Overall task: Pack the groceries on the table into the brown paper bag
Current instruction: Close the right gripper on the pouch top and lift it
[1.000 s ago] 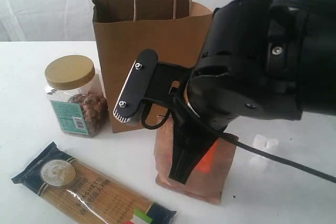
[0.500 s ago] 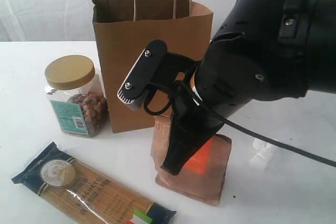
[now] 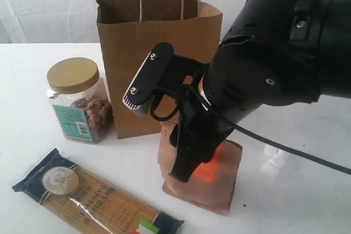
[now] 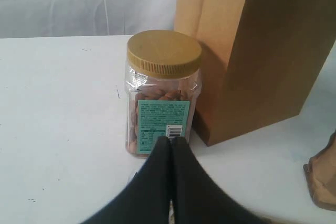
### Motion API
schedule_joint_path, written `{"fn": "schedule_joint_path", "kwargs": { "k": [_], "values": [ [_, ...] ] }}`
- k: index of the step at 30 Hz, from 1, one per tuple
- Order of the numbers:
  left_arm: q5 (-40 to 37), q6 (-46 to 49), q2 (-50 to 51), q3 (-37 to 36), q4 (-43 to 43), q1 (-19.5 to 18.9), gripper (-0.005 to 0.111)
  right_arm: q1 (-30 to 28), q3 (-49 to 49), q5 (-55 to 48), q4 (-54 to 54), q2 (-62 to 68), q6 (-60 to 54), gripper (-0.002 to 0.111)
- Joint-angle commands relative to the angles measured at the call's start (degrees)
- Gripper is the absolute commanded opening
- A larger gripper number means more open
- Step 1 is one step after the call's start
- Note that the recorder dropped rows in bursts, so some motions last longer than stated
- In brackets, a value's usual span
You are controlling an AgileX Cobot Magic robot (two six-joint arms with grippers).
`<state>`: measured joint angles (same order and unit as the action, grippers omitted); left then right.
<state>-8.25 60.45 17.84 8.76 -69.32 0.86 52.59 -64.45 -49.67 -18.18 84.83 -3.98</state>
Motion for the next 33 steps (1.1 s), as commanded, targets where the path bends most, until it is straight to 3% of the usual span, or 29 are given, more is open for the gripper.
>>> {"fn": "schedule_joint_path", "kwargs": {
  "k": [1,7,11,17,26,33],
  "values": [
    [-0.31,-0.10,-0.22,-0.24,-0.67,0.49,0.000,-0.30,-0.81,1.54,-3.13,-0.40,0.15,0.056],
    [-0.31,-0.10,-0.22,-0.24,-0.67,0.49,0.000,-0.60,-2.89,4.63,-3.62,-1.17,1.91,0.056],
    [-0.31,-0.10,-0.22,-0.24,-0.67,0.49,0.000,-0.68,-3.05,-0.23,-3.31,0.59,9.74,0.056],
    [-0.31,-0.10,-0.22,-0.24,-0.67,0.49,0.000,-4.05,-5.43,-4.23,-0.97,0.59,10.18,0.056],
    [-0.31,-0.10,-0.22,-0.24,-0.67,0.49,0.000,-8.46,-5.56,-5.45,17.64,1.09,-4.21,0.056],
    [-0.30,-0.10,-0.22,-0.24,-0.57,0.49,0.000,-8.69,-5.56,-4.94,16.96,2.12,-6.68,0.056]
  ]
}}
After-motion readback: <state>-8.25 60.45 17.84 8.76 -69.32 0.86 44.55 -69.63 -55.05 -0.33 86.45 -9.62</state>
